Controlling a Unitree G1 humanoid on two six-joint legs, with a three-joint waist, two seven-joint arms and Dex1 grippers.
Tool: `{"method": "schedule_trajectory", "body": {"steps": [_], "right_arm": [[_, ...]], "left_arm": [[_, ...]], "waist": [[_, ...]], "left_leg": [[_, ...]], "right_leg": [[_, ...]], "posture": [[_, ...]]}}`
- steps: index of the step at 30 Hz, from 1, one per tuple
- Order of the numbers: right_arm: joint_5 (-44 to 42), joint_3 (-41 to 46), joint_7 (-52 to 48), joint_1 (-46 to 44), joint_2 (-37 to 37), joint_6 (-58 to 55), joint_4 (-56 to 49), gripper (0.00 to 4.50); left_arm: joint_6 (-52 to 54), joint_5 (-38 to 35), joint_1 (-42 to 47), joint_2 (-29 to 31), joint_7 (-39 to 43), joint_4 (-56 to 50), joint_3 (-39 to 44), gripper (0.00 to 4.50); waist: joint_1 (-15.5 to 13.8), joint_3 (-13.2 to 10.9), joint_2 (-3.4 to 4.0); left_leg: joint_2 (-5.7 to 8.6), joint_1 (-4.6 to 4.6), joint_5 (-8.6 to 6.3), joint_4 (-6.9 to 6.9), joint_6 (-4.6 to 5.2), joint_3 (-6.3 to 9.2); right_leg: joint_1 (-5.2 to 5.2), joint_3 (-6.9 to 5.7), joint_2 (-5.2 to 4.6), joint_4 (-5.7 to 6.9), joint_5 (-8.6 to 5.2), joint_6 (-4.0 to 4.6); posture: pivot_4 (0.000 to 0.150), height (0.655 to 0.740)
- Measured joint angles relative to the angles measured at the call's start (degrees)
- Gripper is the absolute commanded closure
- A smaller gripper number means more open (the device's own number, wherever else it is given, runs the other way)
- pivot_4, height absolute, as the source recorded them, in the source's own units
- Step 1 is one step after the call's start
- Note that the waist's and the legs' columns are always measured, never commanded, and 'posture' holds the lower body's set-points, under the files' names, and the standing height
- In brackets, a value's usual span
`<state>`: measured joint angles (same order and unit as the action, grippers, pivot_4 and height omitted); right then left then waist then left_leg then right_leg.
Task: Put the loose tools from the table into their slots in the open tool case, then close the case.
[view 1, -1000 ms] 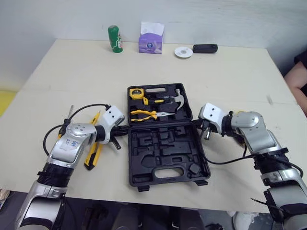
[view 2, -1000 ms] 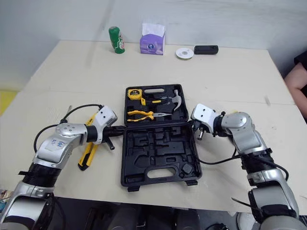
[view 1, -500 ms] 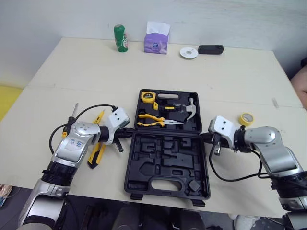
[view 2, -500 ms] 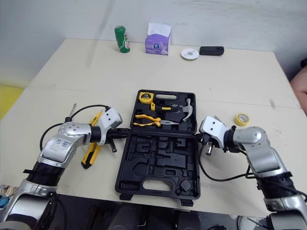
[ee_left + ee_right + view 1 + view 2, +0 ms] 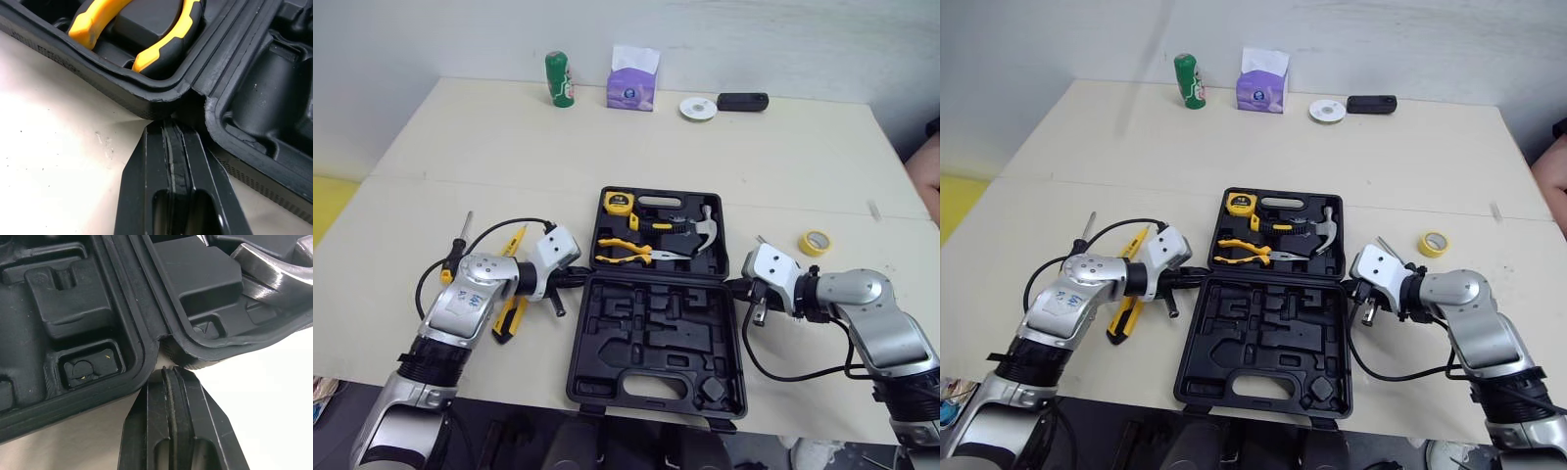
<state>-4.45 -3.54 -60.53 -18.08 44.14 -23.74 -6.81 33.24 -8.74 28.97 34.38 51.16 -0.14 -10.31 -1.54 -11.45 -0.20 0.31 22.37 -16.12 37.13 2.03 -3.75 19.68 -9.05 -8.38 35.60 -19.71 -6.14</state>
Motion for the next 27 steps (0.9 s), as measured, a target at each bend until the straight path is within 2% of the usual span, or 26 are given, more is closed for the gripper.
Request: {"method": "schedule_trajectory", "body": {"steps": [7,13,14,16,18,23,24,27], "right_arm": [[-0.7,-0.4,-1.4,-0.7,1.2,1.3,1.2,4.50],[-5.0,4.8,-6.7,3.2,8.3,4.5,2.5,4.50],[-6.8,7.3,-7.2,3.8,8.7,5.0,2.3,4.50],[-8.2,10.5,-7.2,4.7,9.8,5.0,2.2,3.83],[-9.1,14.3,-6.9,6.8,11.5,5.1,2.2,3.05],[-11.7,26.9,-7.0,15.5,12.0,8.0,2.6,0.46],[-11.8,29.4,-6.8,17.2,12.1,8.5,3.1,0.01],[-12.2,35.9,-6.5,21.1,12.0,10.9,5.2,0.01]], "left_arm": [[-0.7,-0.1,1.5,2.9,3.8,0.9,-0.4,4.47],[2.6,-4.7,1.8,9.6,9.3,-1.3,3.6,4.47],[2.2,-5.9,1.7,10.4,10.0,-1.8,5.6,3.99],[1.4,-7.2,1.5,11.8,10.7,-1.9,8.3,3.60],[-0.7,-8.9,-0.4,13.6,11.4,-1.6,12.7,2.71],[-5.8,-11.8,-9.9,18.8,12.7,5.3,27.1,0.31],[-6.8,-11.8,-11.8,19.9,12.6,7.7,29.9,0.00],[-11.2,-11.8,-15.3,22.0,12.0,16.4,37.5,0.00]], "waist": [[0.1,0.0,-0.01],[0.1,-0.1,-0.07],[0.1,-0.1,-0.07],[0.3,-0.1,-0.06],[0.4,-0.1,-0.06],[0.4,-0.1,-0.05],[0.3,-0.1,-0.05],[0.3,-0.1,-0.04]], "left_leg": [[0.00,0.03,0.00,-0.02,0.00,-0.01],[-0.01,0.04,-0.01,-0.01,0.01,0.00],[-0.02,0.04,-0.01,-0.02,0.01,0.00],[-0.04,0.01,-0.01,-0.03,0.01,-0.01],[-0.06,-0.01,-0.01,-0.07,0.00,-0.01],[-0.07,-0.01,-0.02,-0.09,0.01,-0.03],[-0.07,-0.05,-0.04,-0.08,0.04,-0.04],[-0.06,-0.07,-0.13,-0.07,0.08,-0.06]], "right_leg": [[0.05,0.00,0.01,-0.01,0.00,0.00],[0.04,-0.01,0.00,-0.02,0.00,0.00],[0.04,0.00,0.00,-0.01,0.00,0.00],[0.04,0.02,0.00,0.00,0.00,0.00],[0.05,0.02,-0.01,-0.01,0.00,0.00],[0.07,0.01,-0.02,-0.02,0.00,0.00],[0.04,0.01,-0.03,-0.01,0.00,0.00],[0.04,0.02,-0.11,-0.02,0.00,0.00]], "posture": [[0.150,0.7400],[0.150,0.7400],[0.150,0.7400],[0.150,0.7400],[0.150,0.7400],[0.150,0.7400],[0.150,0.7400],[0.150,0.7400]]}}
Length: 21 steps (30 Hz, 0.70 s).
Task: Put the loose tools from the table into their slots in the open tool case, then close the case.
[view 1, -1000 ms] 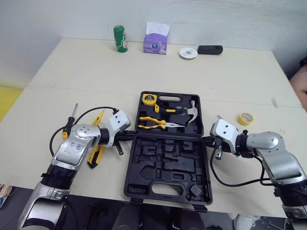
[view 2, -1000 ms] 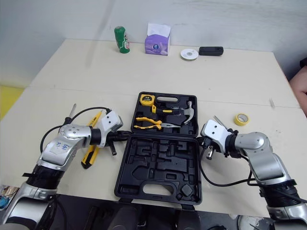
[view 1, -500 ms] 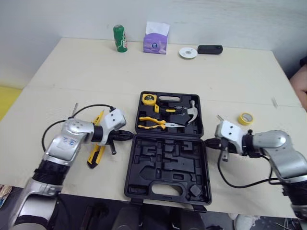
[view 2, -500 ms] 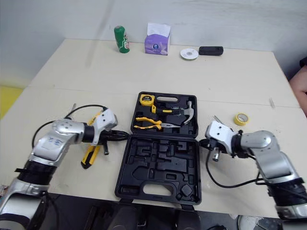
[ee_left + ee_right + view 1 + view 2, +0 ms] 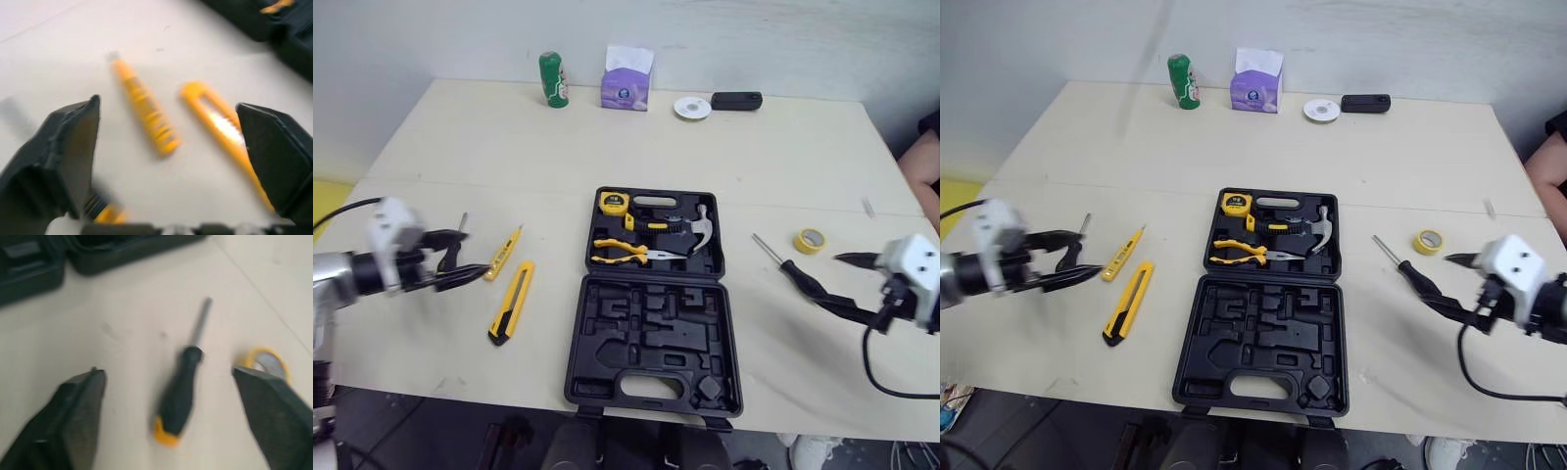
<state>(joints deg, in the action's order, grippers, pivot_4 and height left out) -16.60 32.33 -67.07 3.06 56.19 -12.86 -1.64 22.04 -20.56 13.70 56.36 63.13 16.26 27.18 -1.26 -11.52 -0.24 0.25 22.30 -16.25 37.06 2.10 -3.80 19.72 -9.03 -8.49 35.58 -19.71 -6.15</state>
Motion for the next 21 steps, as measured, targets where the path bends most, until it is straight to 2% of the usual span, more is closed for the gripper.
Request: {"method": "schedule_trajectory", "body": {"steps": [5,13,18,21], "right_arm": [[2.1,9.6,2.5,5.3,0.1,10.5,11.3,0.01],[2.0,15.7,6.9,6.2,0.3,24.7,30.7,0.01],[2.2,15.2,9.9,6.0,0.7,29.4,36.6,0.01],[2.2,14.4,10.9,5.1,0.7,30.3,37.6,0.01]], "left_arm": [[-9.7,1.2,-3.6,3.4,-2.9,16.3,7.5,0.00],[-19.1,3.1,-5.5,8.8,-11.8,36.5,12.6,0.00],[-22.7,3.0,-8.0,10.1,-16.6,43.1,14.6,0.00],[-23.5,2.9,-8.8,9.9,-17.1,43.2,14.5,0.00]], "waist": [[-0.2,0.0,-0.03],[1.4,0.0,-0.03],[2.7,0.0,-0.01],[2.9,0.0,-0.02]], "left_leg": [[-0.01,-0.02,-0.25,-0.09,-0.03,-0.01],[-0.08,-0.14,-0.31,-0.11,-0.11,-0.09],[-0.11,-0.22,-0.31,-0.19,-0.18,-0.19],[-0.13,-0.23,-0.31,-0.17,-0.19,-0.19]], "right_leg": [[0.01,0.02,-0.13,-0.13,0.00,-0.01],[0.08,0.11,-0.26,-0.08,-0.01,0.01],[0.11,0.16,-0.27,0.05,-0.02,0.02],[0.11,0.17,-0.27,0.04,-0.02,0.03]], "posture": [[0.150,0.7400],[0.150,0.7400],[0.150,0.7400],[0.150,0.7400]]}}
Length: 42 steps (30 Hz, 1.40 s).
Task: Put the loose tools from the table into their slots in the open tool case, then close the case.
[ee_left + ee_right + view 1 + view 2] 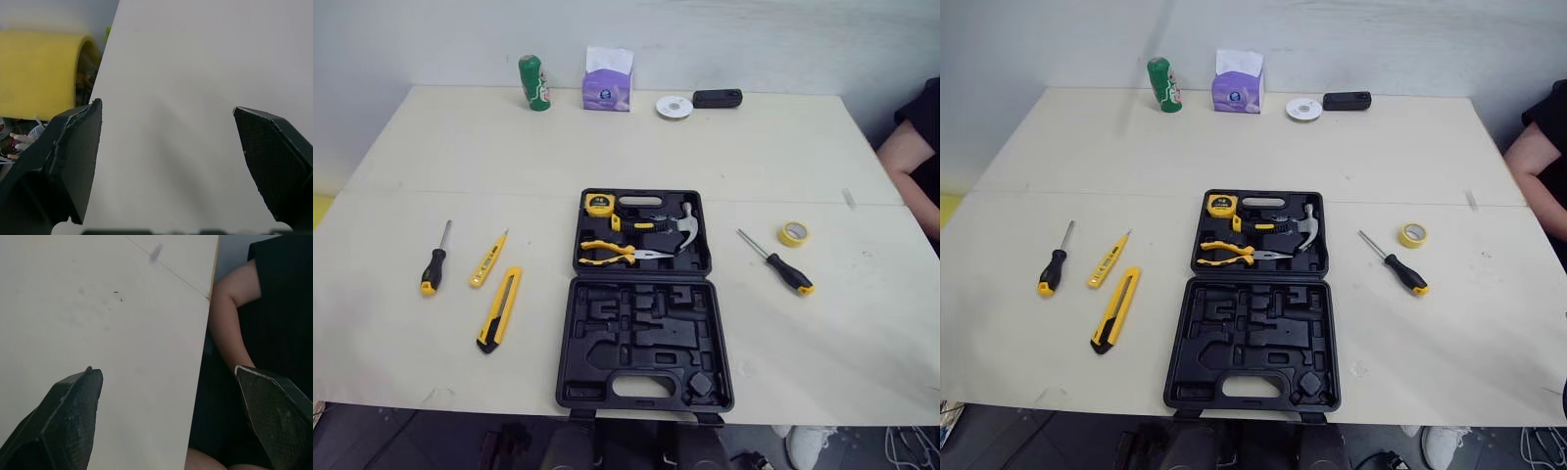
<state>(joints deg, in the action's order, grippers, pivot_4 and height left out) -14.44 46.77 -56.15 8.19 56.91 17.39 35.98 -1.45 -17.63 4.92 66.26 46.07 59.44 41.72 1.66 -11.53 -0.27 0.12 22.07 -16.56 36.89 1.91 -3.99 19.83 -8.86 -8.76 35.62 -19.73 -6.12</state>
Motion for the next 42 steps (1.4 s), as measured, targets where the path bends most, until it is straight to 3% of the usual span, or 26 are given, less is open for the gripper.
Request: {"method": "schedule_trajectory", "body": {"steps": [9,18,20,24,27,29,36,42], "right_arm": [[0.0,-6.6,0.3,-1.2,-0.2,1.1,-3.6,0.01],[-7.0,-14.5,-1.4,-6.5,-3.9,-8.5,-20.4,0.01],[-9.5,-15.1,-2.0,-8.4,-5.1,-10.0,-23.6,0.01],[-17.6,-19.0,-5.0,-13.6,-8.3,-14.3,-33.5,0.01],[-20.4,-21.3,-5.6,-16.9,-8.3,-18.1,-37.7,0.01],[-21.4,-23.0,-5.6,-19.3,-8.3,-20.4,-39.4,0.01],[-23.8,-29.8,-8.7,-25.0,-8.4,-25.4,-45.8,0.01],[-25.0,-30.8,-11.0,-25.8,-10.0,-26.1,-47.5,0.01]], "left_arm": [[-0.3,-0.9,-1.3,-1.5,1.2,-3.6,0.0,0.00],[9.2,-4.9,-3.7,-6.3,2.5,-23.7,-0.2,0.00],[13.3,-6.3,-4.4,-7.4,2.1,-28.8,-0.1,0.00],[32.6,-11.6,-5.7,-8.3,-3.3,-46.9,-0.3,0.00],[45.1,-14.1,-5.7,-7.5,-6.2,-54.6,-1.1,0.00],[51.1,-14.4,-5.5,-6.8,-7.5,-57.0,-3.3,0.00],[73.2,-14.0,10.5,-8.1,-21.8,-59.6,-10.9,0.00],[79.9,-12.2,15.8,-10.1,-26.4,-60.7,-17.2,0.00]], "waist": [[-0.1,0.0,0.01],[-0.1,0.0,0.01],[-0.1,0.0,0.01],[-0.1,0.0,0.00],[-0.2,0.0,0.01],[-0.3,0.0,0.01],[-1.5,0.0,-0.07],[-1.8,0.0,-0.10]], "left_leg": [[0.00,0.01,-0.01,0.01,-0.01,-0.10],[-0.03,0.06,-0.03,0.05,-0.02,-0.12],[-0.04,0.05,-0.03,0.08,-0.02,-0.12],[-0.08,0.06,-0.03,0.15,-0.01,-0.09],[-0.07,0.05,-0.02,0.12,-0.01,-0.09],[-0.06,0.08,-0.02,0.12,-0.01,-0.11],[0.00,0.18,0.03,0.16,-0.03,-0.16],[0.00,0.32,0.07,0.21,0.02,-0.32]], "right_leg": [[0.08,0.12,-0.03,0.01,0.00,0.00],[0.11,0.20,0.04,0.13,0.00,0.00],[0.10,0.22,0.06,0.15,0.00,0.00],[0.08,0.37,0.13,0.20,0.00,0.00],[0.10,0.61,0.23,0.19,0.00,0.00],[0.15,0.71,0.26,0.19,0.00,0.00],[0.36,1.12,0.37,0.32,0.01,-0.01],[0.53,1.24,0.44,0.32,0.01,-0.02]], "posture": [[0.150,0.7400],[0.150,0.7400],[0.150,0.7400],[0.150,0.7400],[0.150,0.7400],[0.150,0.7400],[0.150,0.7400],[0.150,0.7400]]}}
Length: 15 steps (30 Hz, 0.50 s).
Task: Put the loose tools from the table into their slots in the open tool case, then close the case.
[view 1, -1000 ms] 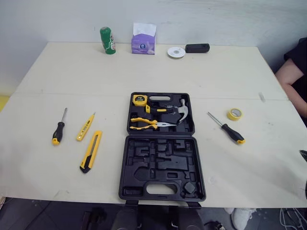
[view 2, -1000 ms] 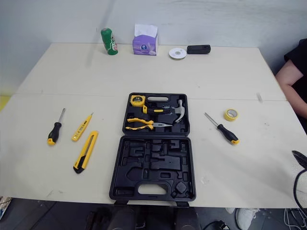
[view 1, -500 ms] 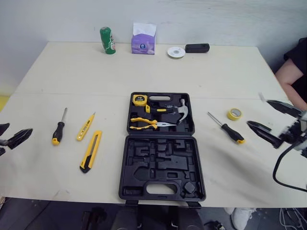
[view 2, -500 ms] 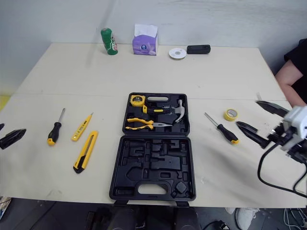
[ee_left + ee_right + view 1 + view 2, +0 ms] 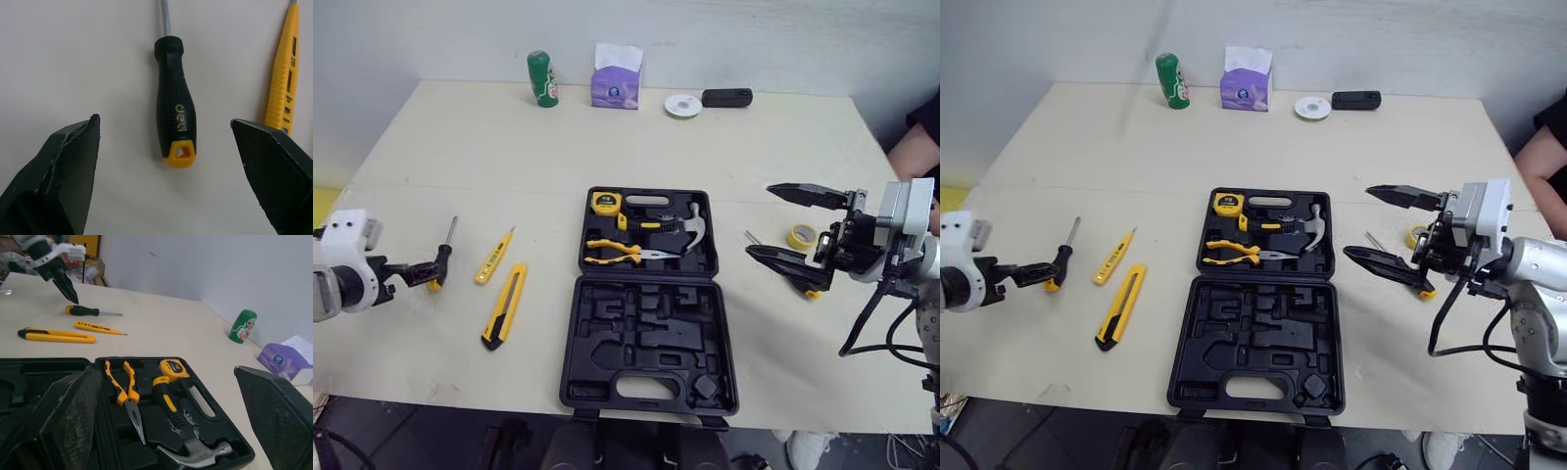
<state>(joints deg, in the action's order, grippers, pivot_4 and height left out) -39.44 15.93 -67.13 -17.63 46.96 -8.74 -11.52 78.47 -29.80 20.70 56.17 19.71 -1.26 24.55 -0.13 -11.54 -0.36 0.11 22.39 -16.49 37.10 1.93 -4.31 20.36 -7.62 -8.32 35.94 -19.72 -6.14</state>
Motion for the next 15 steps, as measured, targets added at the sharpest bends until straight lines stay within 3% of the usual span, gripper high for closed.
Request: {"method": "schedule_trajectory", "body": {"steps": [15], "right_arm": [[0.5,-0.1,-5.6,1.3,-2.3,3.7,0.6,0.01]], "left_arm": [[-3.3,5.5,6.0,-4.5,-1.4,6.6,-6.8,0.00]], "waist": [[0.0,0.0,-0.10]], "left_leg": [[-0.05,0.00,0.03,0.05,-0.01,-0.16]], "right_leg": [[0.07,0.10,0.03,0.02,0.01,-0.01]], "posture": [[0.150,0.7400]]}}
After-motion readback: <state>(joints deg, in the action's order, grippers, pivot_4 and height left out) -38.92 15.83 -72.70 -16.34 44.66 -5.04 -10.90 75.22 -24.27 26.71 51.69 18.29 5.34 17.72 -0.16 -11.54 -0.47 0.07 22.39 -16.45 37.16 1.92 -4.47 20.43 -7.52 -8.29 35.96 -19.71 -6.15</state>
